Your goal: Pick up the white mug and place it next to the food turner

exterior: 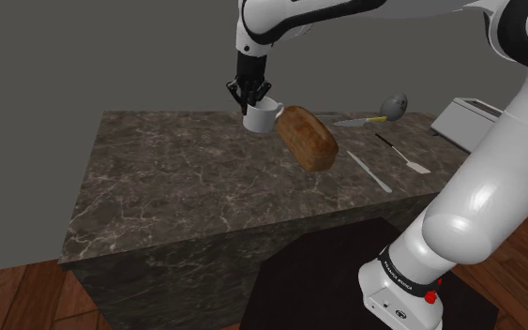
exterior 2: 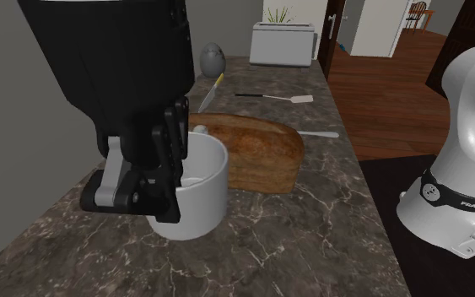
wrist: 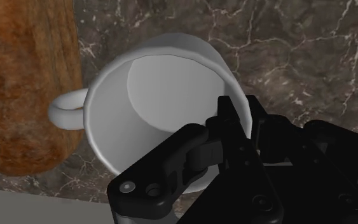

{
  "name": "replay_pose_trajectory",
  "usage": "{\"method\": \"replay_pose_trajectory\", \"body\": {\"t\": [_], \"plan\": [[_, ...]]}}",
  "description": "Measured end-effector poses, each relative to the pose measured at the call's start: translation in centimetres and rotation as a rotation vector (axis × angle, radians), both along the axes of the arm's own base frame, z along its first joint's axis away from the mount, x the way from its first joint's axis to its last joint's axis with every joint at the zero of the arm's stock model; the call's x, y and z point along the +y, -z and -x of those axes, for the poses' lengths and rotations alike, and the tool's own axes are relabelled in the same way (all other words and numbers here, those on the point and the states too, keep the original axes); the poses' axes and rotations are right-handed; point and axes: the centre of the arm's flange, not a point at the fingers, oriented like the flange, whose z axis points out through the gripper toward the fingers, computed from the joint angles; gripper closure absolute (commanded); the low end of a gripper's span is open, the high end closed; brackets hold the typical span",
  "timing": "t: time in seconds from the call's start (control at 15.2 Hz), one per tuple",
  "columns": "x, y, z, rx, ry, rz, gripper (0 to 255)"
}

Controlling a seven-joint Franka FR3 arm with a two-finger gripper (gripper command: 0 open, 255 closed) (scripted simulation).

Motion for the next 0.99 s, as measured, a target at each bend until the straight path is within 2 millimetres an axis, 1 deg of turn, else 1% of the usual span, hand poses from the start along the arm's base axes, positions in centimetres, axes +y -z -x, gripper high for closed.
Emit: {"method": "replay_pose_trajectory", "body": {"t": [0.46,0.53,0.59,0.73,0.79,0.86,0.92,0.99], "plan": [[0.0,-3.7,-0.1,0.0,0.0,0.0,255],[-0.5,-3.9,0.2,0.0,0.0,0.0,255],[-1.4,-4.1,0.5,0.0,0.0,0.0,255],[-3.4,-3.9,1.7,0.0,0.001,0.001,255],[-4.7,-3.8,2.5,0.0,0.001,0.001,255],[-5.9,-4.0,2.8,0.0,0.001,0.001,255],[-7.2,-3.9,3.6,0.0,0.002,0.0,255],[-8.3,-4.0,4.0,0.0,0.001,0.0,255]]}}
